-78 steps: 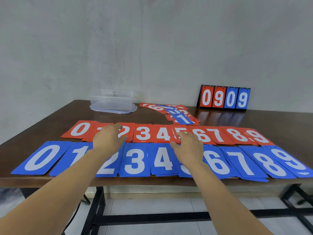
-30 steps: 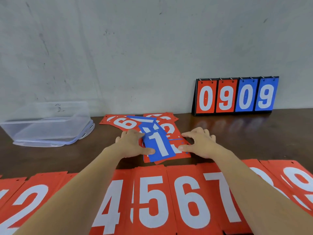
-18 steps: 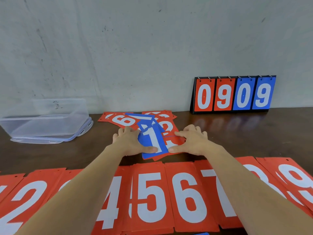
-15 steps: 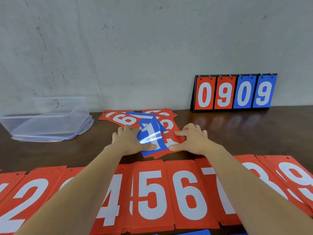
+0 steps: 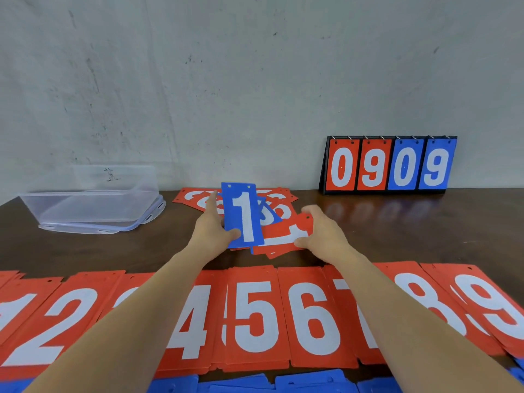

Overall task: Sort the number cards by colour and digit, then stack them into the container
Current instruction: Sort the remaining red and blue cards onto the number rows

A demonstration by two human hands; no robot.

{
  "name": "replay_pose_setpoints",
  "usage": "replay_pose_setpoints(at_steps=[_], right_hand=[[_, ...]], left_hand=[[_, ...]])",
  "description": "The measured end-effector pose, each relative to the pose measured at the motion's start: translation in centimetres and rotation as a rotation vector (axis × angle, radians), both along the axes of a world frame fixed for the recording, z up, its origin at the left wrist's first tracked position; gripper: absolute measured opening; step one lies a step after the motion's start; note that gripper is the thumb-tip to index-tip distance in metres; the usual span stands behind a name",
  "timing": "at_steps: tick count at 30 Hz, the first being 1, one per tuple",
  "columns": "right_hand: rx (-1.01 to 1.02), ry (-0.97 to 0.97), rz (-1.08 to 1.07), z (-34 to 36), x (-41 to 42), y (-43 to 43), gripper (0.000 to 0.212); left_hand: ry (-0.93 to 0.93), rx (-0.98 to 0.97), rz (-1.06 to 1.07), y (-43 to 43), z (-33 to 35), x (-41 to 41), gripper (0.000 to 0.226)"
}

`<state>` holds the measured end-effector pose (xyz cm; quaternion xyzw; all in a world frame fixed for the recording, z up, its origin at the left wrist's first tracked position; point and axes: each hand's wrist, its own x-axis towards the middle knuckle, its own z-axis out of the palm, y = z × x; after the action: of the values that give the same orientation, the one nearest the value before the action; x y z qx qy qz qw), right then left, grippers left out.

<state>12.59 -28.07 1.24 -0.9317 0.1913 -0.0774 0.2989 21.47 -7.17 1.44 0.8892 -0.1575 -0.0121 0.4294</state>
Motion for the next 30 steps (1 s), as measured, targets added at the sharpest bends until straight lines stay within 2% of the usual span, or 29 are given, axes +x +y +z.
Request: replay_pose_setpoints(at_steps=[2, 4, 6, 8, 12, 21, 27, 30], right_hand=[[0.108, -0.071, -0.027, 0.2, -0.1, -0.2, 0.076], [0.241, -0.171, -0.078, 0.5, -0.1, -0.5, 0.068], [0.346, -0.286, -0.113, 0.9, -0.1, -0.7, 0.045], [0.408, -0.362, -0.120, 1.6, -0.4, -0.8, 0.018], [0.454, -0.421, -0.084, 3.0, -0.9, -0.3, 0.002], [0.519, -0.490, -0.015, 4.6, -1.4, 3.6, 0.021], [0.557, -0.538, 0.010, 6.6, -2.0, 7.9, 0.023], [0.541, -0.564, 0.003, 7.5, -2.5, 10.6, 0.017]], left_hand=[[0.004, -0.055, 0.007, 0.5, 0.4, -0.1, 0.092], [-0.001, -0.059, 0.006, 1.1, 0.6, -0.1, 0.073], [-0.021, -0.056, -0.012, 1.8, 0.8, -0.2, 0.053], [-0.049, -0.078, -0.024, 2.6, 1.1, -0.6, 0.043], [-0.090, -0.069, 0.004, 4.1, 2.2, -1.8, 0.040], [-0.098, -0.144, 0.152, 10.1, 4.2, -4.1, 0.033], [-0.073, -0.196, 0.198, 15.5, 5.6, -5.1, 0.027], [-0.070, -0.230, 0.203, 18.5, 6.4, -5.6, 0.023]])
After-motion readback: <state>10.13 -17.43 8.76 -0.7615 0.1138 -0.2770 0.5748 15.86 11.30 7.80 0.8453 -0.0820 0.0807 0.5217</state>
